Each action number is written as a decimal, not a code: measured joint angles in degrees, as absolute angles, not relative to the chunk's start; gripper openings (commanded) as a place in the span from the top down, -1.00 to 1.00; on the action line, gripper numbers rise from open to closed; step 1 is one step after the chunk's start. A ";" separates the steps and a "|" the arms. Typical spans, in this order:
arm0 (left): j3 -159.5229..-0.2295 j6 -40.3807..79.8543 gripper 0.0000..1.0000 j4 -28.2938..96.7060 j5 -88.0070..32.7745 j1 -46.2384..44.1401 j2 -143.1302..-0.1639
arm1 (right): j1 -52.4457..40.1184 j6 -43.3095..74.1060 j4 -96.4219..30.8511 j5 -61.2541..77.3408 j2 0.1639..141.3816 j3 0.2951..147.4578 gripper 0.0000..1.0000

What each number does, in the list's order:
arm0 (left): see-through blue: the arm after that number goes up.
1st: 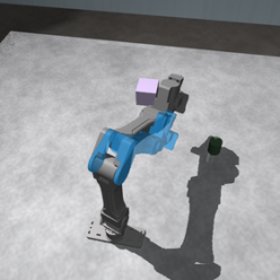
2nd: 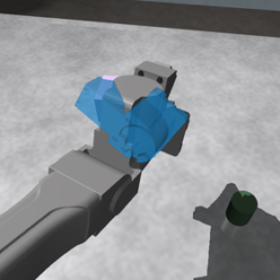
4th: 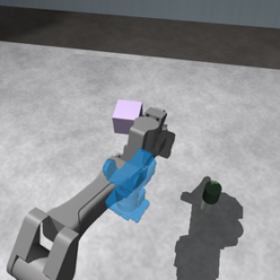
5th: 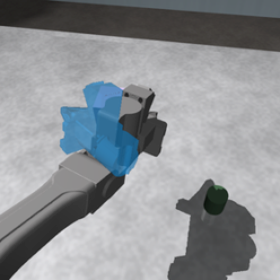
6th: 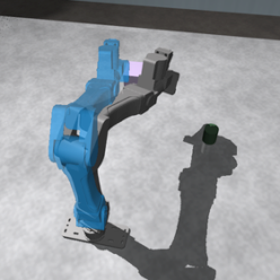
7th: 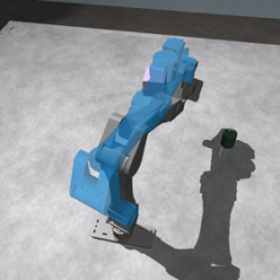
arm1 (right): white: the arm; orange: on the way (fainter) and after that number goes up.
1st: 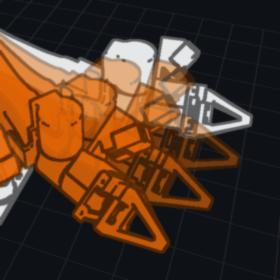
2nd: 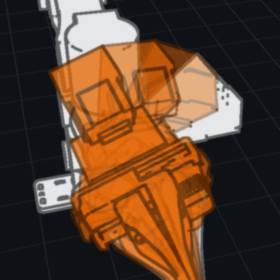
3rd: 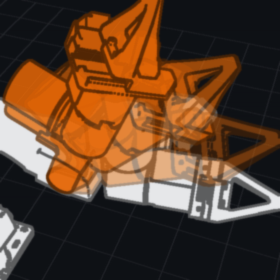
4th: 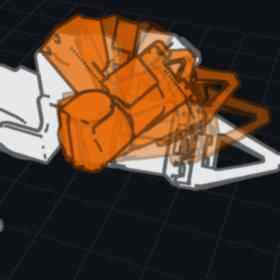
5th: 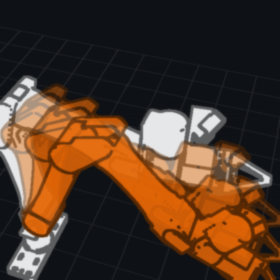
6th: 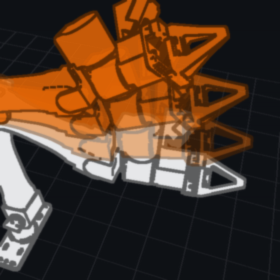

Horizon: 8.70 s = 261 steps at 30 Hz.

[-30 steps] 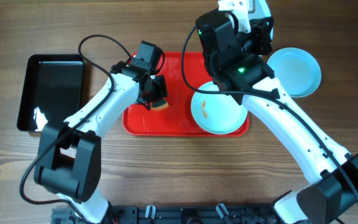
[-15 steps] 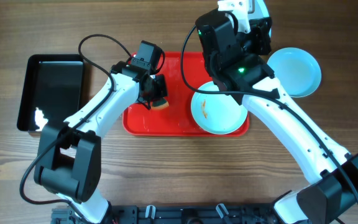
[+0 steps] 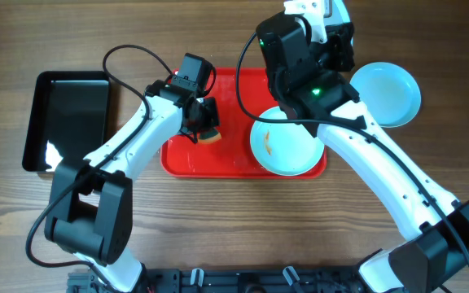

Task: Clean dirty plates on tray and stack at the side
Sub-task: 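Lower the held plate onto the plate at the right and release, then move the right gripper back to the remaining plate on the red tray, then grip the plate rim with the right gripper and tilt it up, then scrub the tilted plate with the sponge using the left gripper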

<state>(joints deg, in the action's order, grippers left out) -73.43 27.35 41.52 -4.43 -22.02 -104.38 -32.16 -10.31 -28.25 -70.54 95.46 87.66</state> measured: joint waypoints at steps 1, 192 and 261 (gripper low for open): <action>-73.43 27.35 0.92 41.52 -4.43 -22.02 -104.38 | -32.16 -10.31 -28.27 -70.54 95.46 87.66 0.91; -73.43 27.33 0.92 39.83 -5.91 -22.13 -104.38 | -29.21 33.47 -21.61 8.47 105.80 60.23 -0.07; -73.43 27.33 0.92 35.94 -2.81 -26.94 -104.38 | -26.15 41.63 -17.15 5.96 109.36 62.30 0.91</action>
